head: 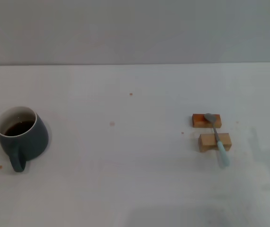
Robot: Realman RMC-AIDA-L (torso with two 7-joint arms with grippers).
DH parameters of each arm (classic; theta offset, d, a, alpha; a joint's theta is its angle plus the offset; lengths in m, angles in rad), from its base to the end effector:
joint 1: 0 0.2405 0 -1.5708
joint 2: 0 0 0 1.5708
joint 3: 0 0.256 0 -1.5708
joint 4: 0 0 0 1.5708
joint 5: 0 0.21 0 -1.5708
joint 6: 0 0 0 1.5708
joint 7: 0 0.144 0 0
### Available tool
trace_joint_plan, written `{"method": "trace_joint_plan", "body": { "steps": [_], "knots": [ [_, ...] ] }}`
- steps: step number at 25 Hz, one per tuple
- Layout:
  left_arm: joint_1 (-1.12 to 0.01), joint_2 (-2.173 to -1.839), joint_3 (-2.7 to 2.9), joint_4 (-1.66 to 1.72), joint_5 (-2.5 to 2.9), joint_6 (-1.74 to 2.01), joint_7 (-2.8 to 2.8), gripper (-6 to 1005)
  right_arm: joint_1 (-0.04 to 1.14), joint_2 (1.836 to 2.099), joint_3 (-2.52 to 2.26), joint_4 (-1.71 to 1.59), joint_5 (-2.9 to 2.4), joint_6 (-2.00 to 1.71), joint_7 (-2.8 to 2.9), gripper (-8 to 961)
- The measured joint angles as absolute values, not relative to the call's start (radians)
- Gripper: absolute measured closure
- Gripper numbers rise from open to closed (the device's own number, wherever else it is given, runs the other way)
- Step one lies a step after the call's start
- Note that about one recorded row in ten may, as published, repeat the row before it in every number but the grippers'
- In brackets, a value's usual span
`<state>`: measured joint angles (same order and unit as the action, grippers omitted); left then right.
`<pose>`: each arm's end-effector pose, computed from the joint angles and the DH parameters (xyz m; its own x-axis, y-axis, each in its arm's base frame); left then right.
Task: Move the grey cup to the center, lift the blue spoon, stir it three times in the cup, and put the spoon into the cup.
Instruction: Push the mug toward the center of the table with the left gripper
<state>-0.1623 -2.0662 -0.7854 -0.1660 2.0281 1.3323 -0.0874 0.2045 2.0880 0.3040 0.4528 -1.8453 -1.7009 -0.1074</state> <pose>-0.4045 0.2287 0.0244 0.7182 -0.0352 0.6950 0.6847 0.2140 -0.6967 0.2812 0.2285 -0.0253 0.5790 0.3825 -0.7200 -0.7398 -0.1247 -0.6612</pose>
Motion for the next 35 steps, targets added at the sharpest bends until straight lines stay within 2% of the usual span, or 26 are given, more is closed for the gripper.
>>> {"method": "trace_joint_plan", "body": {
  "steps": [10,22,35],
  "knots": [
    [-0.19,-2.066,-0.781,-0.145,2.034,1.311,-0.087,1001,0.203,2.088,0.307,0.45,-1.845,-1.701,-0.1,271],
    [-0.284,-2.065,-0.773,-0.091,2.047,1.187,0.059,1001,0.194,2.089,0.304,0.459,-1.845,-1.709,-0.099,270],
    [-0.319,-2.066,-0.773,-0.094,2.125,1.133,0.078,1001,0.186,2.089,0.304,0.466,-1.847,-1.71,-0.098,271]
  ]
}}
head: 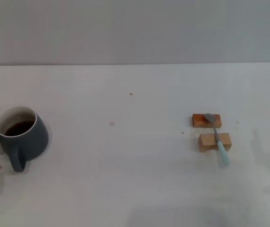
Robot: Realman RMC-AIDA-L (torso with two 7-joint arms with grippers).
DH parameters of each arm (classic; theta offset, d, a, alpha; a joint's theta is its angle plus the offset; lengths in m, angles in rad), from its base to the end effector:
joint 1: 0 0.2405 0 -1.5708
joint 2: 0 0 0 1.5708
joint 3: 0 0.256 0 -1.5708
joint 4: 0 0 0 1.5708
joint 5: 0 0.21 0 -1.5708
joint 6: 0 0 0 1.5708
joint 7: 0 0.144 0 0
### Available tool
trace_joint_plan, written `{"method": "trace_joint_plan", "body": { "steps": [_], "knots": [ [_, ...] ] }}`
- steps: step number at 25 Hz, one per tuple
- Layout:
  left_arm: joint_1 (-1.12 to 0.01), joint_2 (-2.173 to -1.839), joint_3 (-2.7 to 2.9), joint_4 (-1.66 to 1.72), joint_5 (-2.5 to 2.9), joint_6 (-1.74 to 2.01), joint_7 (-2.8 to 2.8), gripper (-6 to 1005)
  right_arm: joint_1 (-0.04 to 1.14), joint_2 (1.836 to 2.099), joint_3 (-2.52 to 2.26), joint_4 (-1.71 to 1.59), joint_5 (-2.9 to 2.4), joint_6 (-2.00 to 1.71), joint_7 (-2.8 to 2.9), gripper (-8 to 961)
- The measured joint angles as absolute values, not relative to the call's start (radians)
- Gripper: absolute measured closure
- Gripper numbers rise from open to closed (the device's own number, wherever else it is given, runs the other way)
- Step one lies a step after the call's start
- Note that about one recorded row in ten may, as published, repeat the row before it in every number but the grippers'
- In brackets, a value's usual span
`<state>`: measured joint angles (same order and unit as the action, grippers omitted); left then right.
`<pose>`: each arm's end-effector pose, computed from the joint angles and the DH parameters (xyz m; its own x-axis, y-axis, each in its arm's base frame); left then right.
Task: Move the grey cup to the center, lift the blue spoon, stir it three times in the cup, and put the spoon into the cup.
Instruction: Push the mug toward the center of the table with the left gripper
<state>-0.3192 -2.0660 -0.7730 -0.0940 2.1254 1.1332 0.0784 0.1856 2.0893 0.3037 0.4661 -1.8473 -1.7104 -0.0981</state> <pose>-0.3931 0.2825 0.0027 0.8550 0.1064 0.5076 0.5077 0.0278 -0.8611 0.2818 0.2227 -0.0257 0.5642 0.3807 -0.7326 -0.7560 -0.1185 -0.6438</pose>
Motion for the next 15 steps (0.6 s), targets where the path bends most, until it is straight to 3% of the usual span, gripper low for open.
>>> {"method": "trace_joint_plan", "body": {
  "steps": [15],
  "knots": [
    [-0.345,-2.068,-0.686,-0.114,2.134,1.104,0.084,1001,0.193,2.089,0.304,0.469,-1.848,-1.71,-0.098,272]
  ]
}}
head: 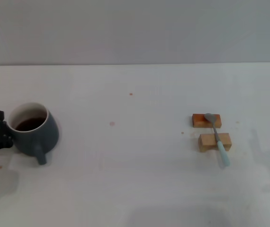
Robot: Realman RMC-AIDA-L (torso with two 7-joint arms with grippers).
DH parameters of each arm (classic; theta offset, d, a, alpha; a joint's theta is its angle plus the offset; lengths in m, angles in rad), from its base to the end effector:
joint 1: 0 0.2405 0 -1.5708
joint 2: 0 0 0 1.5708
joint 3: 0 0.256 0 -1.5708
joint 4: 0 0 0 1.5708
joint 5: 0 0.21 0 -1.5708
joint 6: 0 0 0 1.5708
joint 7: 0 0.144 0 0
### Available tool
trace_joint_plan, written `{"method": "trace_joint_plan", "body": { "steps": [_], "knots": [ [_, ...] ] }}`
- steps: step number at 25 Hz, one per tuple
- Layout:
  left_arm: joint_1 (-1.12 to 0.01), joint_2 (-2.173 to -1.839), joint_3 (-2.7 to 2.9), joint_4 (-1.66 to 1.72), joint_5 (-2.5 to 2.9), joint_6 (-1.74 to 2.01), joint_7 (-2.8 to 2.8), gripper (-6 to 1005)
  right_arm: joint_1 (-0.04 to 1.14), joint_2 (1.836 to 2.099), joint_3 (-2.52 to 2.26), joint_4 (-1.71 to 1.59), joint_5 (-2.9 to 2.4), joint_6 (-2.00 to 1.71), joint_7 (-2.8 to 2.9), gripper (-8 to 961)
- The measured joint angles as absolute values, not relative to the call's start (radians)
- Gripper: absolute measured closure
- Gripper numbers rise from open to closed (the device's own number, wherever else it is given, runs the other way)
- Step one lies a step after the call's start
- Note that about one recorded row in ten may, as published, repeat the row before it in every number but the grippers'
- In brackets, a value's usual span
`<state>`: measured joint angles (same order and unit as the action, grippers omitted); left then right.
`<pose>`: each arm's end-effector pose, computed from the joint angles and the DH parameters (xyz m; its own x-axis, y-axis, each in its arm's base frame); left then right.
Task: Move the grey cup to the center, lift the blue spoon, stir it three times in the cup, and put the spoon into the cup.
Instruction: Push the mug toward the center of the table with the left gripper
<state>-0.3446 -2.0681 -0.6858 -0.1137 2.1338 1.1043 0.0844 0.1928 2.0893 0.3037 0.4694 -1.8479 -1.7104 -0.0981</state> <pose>-0.3778 0.2919 -0.0152 0.8694 0.1022 0.4834 0.4918 -0.0846 -0.8666 0.2795 0.2247 -0.0260 0.5587 0.3852 -0.7345 -0.7569 -0.1252 -0.6414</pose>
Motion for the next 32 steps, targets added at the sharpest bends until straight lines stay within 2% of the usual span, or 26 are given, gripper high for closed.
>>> {"method": "trace_joint_plan", "body": {
  "steps": [32],
  "knots": [
    [-0.42,-2.071,-0.553,-0.136,2.133,1.035,0.098,1001,0.188,2.086,0.304,0.469,-1.85,-1.712,-0.098,271]
  ]
}}
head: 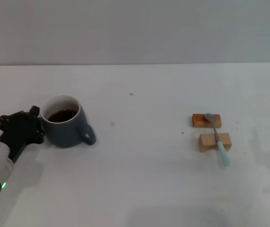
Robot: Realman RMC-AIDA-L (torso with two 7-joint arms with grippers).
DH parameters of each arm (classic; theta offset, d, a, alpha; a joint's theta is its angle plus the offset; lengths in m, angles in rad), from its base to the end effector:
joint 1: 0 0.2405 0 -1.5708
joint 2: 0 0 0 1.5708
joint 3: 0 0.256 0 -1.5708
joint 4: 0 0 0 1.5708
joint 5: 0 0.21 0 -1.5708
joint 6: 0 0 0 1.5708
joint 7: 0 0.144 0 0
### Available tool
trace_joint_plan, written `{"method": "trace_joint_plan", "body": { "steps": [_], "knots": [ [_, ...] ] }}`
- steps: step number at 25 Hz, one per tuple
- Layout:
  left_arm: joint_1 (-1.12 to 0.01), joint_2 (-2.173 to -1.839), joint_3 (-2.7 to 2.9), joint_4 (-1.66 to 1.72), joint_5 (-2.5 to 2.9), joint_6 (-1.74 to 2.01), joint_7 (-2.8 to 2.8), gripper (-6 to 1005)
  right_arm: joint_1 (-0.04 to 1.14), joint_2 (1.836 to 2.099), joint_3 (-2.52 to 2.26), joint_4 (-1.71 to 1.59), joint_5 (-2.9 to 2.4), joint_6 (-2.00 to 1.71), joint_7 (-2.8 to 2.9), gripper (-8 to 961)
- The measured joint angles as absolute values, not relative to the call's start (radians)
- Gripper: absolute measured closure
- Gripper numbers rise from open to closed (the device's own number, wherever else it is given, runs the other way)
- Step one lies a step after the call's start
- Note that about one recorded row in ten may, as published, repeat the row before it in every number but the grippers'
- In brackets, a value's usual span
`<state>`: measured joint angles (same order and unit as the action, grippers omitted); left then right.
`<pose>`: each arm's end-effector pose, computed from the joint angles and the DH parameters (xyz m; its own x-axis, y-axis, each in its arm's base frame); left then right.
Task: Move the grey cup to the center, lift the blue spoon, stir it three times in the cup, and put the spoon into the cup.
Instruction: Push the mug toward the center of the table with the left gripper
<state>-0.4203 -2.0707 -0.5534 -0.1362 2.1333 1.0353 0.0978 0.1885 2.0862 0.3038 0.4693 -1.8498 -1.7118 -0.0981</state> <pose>-0.3497 0.3137 -0.0418 0.8994 0.0845 0.4289 0.4356 -0.2570 -0.8627 0.2810 0.2235 -0.0250 0.5620 0.3846 -0.7323 -0.7550 -0.1232 -0.6441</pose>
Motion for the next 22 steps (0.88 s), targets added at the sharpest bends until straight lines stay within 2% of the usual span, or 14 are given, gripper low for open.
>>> {"method": "trace_joint_plan", "body": {
  "steps": [22],
  "knots": [
    [-0.451,-2.068,-0.524,-0.147,2.126,1.018,0.145,1001,0.184,2.086,0.303,0.469,-1.853,-1.723,-0.098,271]
  ]
}}
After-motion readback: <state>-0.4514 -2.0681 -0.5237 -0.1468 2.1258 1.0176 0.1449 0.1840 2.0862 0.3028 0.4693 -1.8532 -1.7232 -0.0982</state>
